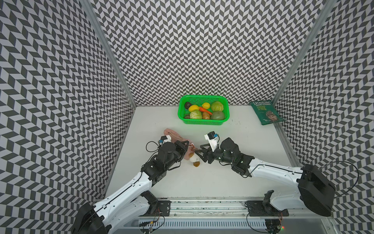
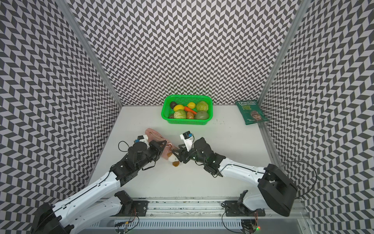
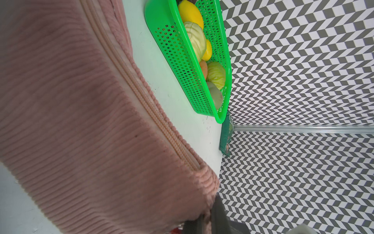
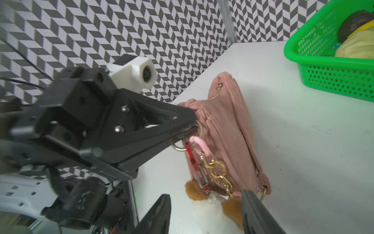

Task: Remove the decoration from the bag
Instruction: Pick up the bag from the center of the board, then remove the decoration item from the bag.

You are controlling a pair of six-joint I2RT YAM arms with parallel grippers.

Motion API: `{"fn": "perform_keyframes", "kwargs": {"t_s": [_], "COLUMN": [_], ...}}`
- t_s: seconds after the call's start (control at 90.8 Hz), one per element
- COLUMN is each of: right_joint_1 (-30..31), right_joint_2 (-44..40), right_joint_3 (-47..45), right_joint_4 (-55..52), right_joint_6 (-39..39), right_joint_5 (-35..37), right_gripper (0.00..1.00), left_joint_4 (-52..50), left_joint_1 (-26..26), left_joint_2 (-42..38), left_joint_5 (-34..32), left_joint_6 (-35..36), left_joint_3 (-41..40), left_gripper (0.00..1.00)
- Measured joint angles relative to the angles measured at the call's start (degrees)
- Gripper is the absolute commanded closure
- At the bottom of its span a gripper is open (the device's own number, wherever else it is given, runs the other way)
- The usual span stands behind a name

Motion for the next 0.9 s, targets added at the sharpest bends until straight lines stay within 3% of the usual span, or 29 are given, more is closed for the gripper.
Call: {"fn": "perform_keyframes", "kwargs": {"t_s": [0.341, 0.529, 0.903], "right_joint_1": [-0.26, -4.98, -6.16], "right_joint_2": [6.34, 7.74, -1.09], "right_joint_3": [5.46, 8.04, -2.67], "right_joint_4": [-0.59, -0.63, 1.44], "right_joint_6": [-2.34, -1.33, 0.76], "right_joint_5": [2.49, -1.07, -5.25], "right_gripper": [0.44, 0.44, 0.43], "left_joint_4": [-0.52, -0.39, -1.99], "left_joint_1": [0.00, 0.26, 0.00], "left_joint_2": [0.22, 0.04, -0.28], "left_joint_5": [1.09, 1.11, 0.74], "left_joint_6": [0.02, 0.00, 0.04], "left_joint_3": [0.17, 0.07, 0.07], "left_gripper": [1.00, 1.00, 1.00]}}
